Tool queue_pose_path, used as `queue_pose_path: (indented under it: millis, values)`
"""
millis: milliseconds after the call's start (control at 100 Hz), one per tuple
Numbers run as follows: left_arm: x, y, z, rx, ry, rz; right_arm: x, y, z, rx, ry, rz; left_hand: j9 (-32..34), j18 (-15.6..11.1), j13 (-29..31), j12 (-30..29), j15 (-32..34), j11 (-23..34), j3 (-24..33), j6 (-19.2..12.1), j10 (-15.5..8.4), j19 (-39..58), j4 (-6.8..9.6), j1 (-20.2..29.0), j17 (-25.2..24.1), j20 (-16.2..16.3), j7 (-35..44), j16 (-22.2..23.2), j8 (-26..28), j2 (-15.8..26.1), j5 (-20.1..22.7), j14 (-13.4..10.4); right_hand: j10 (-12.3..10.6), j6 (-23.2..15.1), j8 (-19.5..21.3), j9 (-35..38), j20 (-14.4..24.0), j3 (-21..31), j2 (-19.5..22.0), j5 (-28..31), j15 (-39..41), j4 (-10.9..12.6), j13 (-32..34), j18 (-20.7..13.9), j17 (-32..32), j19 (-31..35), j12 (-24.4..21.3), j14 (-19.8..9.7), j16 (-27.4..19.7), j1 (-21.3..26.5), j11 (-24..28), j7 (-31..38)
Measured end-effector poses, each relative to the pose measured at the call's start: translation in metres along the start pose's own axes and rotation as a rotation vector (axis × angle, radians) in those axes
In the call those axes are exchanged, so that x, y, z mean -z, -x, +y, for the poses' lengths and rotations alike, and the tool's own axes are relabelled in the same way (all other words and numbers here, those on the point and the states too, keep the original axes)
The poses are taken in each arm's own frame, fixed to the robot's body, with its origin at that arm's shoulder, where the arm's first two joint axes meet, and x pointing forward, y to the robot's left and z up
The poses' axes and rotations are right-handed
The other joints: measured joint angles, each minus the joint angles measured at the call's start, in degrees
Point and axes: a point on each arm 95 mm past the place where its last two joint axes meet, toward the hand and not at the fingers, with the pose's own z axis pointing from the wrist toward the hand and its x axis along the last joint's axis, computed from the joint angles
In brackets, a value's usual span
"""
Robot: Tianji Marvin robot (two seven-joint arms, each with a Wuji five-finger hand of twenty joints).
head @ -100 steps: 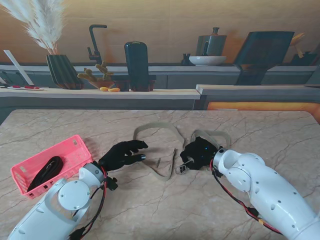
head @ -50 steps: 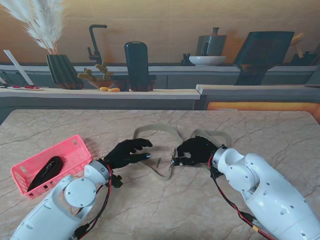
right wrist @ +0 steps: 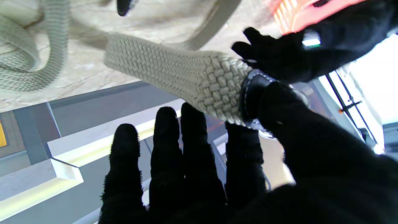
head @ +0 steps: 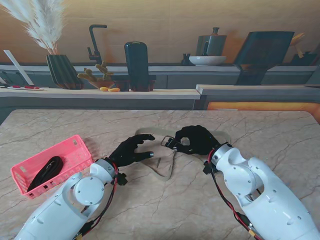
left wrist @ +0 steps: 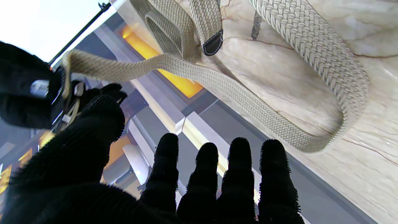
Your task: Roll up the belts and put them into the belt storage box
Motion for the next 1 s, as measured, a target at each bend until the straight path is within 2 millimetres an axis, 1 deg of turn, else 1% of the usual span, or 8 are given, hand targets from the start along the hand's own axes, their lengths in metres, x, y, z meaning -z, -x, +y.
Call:
queue_pose_path:
  millis: [100,230,380,690,900,920,940,1000]
  values:
    - [-0.009,0.001,0.004,-0.006,0.02,0.0,0.0,-0.007,0.003,-0.031,0.029,0.006,-1.5,-0.8,-1.6,-0.5,-0.7,0.1,0.0,-0.4,-0.7,-1.3,0.0,0.0,-0.8,-0.7,-0.6,-0.2,-0.6,0.0,-1.4,-0.4,0.0,0.2,-0.2,0.0,0.0,0.1,0.0,0.0,0.0,0.0,-0.1,0.0,-0.1,-0.8,0.6,0.0,0.0,0.0,0.5,0.0]
    - [-0.02,0.0,0.01,0.017,0.033,-0.001,-0.001,-0.014,0.006,-0.072,0.058,0.016,-4.2,-1.8,-3.6,-1.5,-1.4,-0.1,0.6,-0.4,-0.7,-4.4,0.0,0.0,-1.7,-1.7,-1.4,-2.0,-2.5,0.0,-4.1,-0.9,0.0,0.7,-0.2,-0.7,0.0,0.2,0.0,0.0,0.1,0.0,-0.6,0.4,-0.1,-1.0,1.2,0.0,-0.1,0.0,1.7,0.6]
    - [-0.03,-0.005,0.02,0.033,0.04,0.009,-0.003,-0.023,0.006,-0.089,0.088,0.03,-6.5,-3.0,-5.8,-3.5,-2.8,-0.6,1.2,-0.2,-0.8,-6.7,0.0,0.0,-2.7,-2.8,-1.5,-3.8,-4.6,0.0,-5.7,-1.5,0.0,0.9,-0.2,-0.8,0.0,0.2,0.0,0.0,0.1,0.0,-0.6,0.5,-0.1,-1.1,1.4,0.0,-0.1,0.0,1.9,0.7]
    - [-0.048,-0.022,0.039,0.114,-0.007,0.054,-0.009,-0.033,0.01,-0.124,0.151,0.031,-7.2,-4.5,-6.8,-4.2,-2.9,-0.6,2.1,0.4,-1.5,-8.1,0.01,-0.7,-3.6,-4.1,-1.6,-5.1,-5.3,0.0,-7.3,-2.8,0.0,1.1,-0.2,-0.8,0.0,0.2,0.0,0.0,0.6,0.0,-0.6,0.6,-0.1,-1.1,2.1,0.0,-0.1,0.0,3.3,1.4]
    - [-0.055,-0.03,0.052,0.175,-0.022,0.054,-0.014,-0.037,0.016,-0.149,0.204,0.013,-7.1,-5.9,-6.8,-4.7,-1.7,0.7,2.1,0.2,-3.5,-7.4,0.01,-0.6,-3.6,-4.9,1.6,-5.8,-5.3,0.0,-7.3,-3.6,0.0,1.3,-0.2,-0.8,0.0,0.2,0.0,-0.6,1.3,0.1,-0.6,0.7,-0.4,-1.1,2.6,0.0,-0.1,0.0,4.0,2.0]
    - [-0.056,-0.03,0.053,0.18,-0.022,0.054,-0.014,-0.037,0.017,-0.151,0.207,0.011,-7.1,-6.0,-6.8,-4.7,-1.4,1.1,1.9,0.2,-3.5,-6.9,0.0,-0.3,-3.7,-5.3,2.0,-5.8,-5.3,0.7,-7.3,-3.7,0.0,1.3,-0.2,-0.8,0.0,0.2,0.0,-0.6,1.3,0.1,-0.6,0.7,-0.6,-1.1,2.7,0.0,-0.1,0.0,4.0,2.0]
    - [-0.056,-0.031,0.054,0.184,-0.022,0.054,-0.015,-0.037,0.017,-0.153,0.209,0.01,-6.9,-6.0,-6.8,-4.7,-1.4,1.1,1.0,-0.2,-3.6,-6.5,0.01,0.9,-3.7,-5.5,2.4,-5.9,-5.2,2.8,-7.1,-3.9,0.0,1.3,-0.2,-0.8,0.0,0.2,0.0,-0.7,1.4,0.1,-0.6,0.7,-0.7,-1.1,2.7,0.0,-0.1,0.0,4.0,2.0]
    - [-0.057,-0.033,0.057,0.196,-0.021,0.054,-0.016,-0.038,0.018,-0.158,0.217,0.005,-5.9,-6.1,-6.8,-4.7,-1.2,1.6,-4.8,-2.7,-4.5,-5.6,0.01,4.5,-4.0,-6.2,3.7,-6.3,-4.9,8.1,-6.5,-4.5,0.0,1.3,-0.2,-1.4,0.0,0.2,0.0,-0.7,1.4,0.1,-0.6,0.7,-0.7,-1.1,2.8,0.0,-0.1,0.0,4.2,2.0]
